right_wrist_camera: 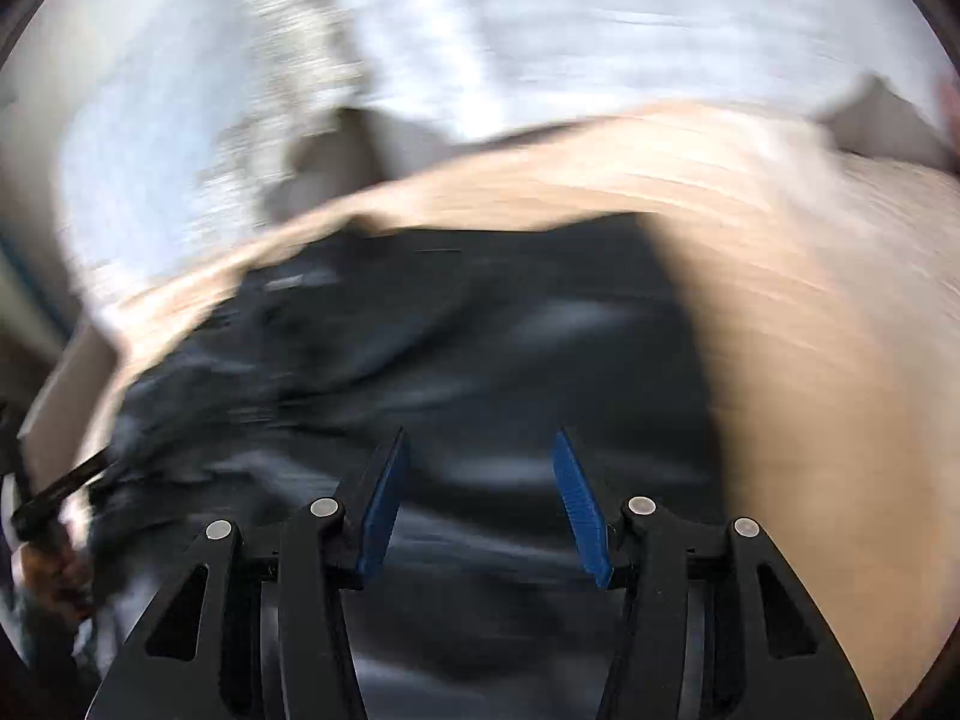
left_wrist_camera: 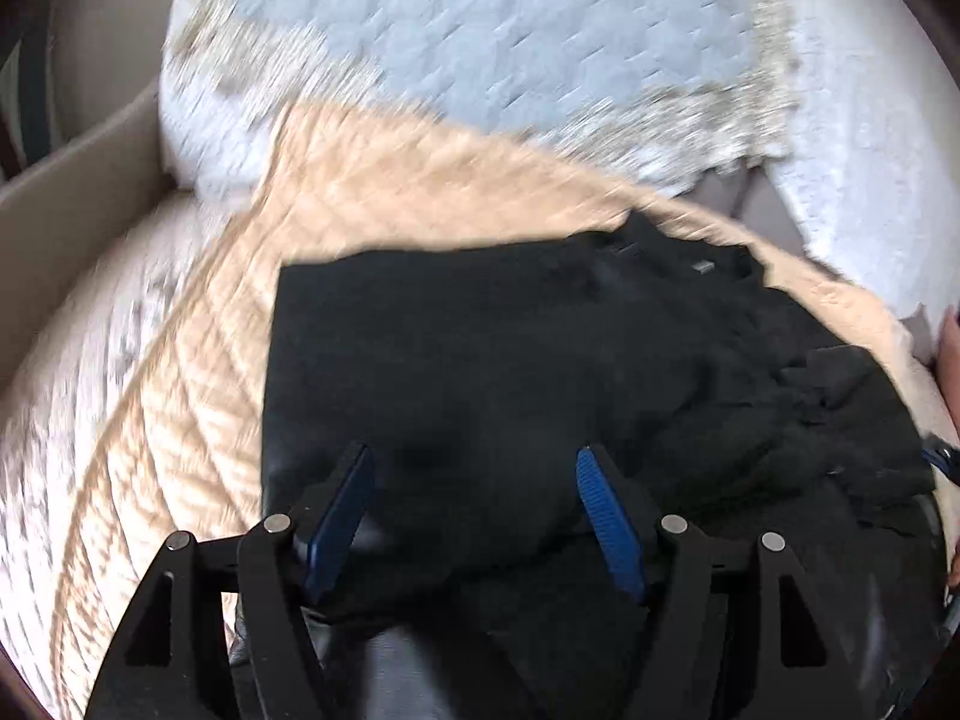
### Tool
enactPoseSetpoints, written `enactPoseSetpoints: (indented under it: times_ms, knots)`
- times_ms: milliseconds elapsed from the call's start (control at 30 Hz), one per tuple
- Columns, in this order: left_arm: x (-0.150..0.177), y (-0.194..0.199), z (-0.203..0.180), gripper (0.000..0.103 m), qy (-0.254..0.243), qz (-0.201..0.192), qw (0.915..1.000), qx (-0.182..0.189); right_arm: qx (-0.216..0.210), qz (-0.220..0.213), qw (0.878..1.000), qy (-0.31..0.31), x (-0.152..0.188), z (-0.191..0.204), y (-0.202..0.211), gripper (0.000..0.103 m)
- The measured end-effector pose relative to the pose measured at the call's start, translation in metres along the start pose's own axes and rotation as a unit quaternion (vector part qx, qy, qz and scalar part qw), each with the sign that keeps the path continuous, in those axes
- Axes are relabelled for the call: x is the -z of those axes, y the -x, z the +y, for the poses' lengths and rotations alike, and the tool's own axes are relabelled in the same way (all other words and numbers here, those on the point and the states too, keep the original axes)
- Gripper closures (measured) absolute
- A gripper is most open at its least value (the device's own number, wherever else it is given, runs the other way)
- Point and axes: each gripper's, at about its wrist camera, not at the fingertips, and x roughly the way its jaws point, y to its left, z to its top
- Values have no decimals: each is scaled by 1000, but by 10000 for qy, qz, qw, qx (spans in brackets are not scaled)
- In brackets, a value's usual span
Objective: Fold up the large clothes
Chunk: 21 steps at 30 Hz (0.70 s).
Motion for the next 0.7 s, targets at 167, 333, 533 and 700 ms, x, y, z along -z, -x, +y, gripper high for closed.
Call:
enactPoseSetpoints:
  times_ms: [167, 333, 533, 700]
  knots:
    - [2, -6, -10, 32, -204, 79, 9995, -234, 115, 391, 9992, -3, 6, -20, -16, 54]
    - [3, 34, -18, 31, -379, -184, 9991, 50, -203, -91, 9992, 318, -2, -8, 18, 53]
    - [26, 3, -4, 31, -625, 328, 9972, -250, 41, 399, 9991, 97, 14, -42, -21, 54]
    - [27, 39, -17, 31, -924, 25, 9953, -278, -173, 167, 9995, 223, 16, -28, 23, 53]
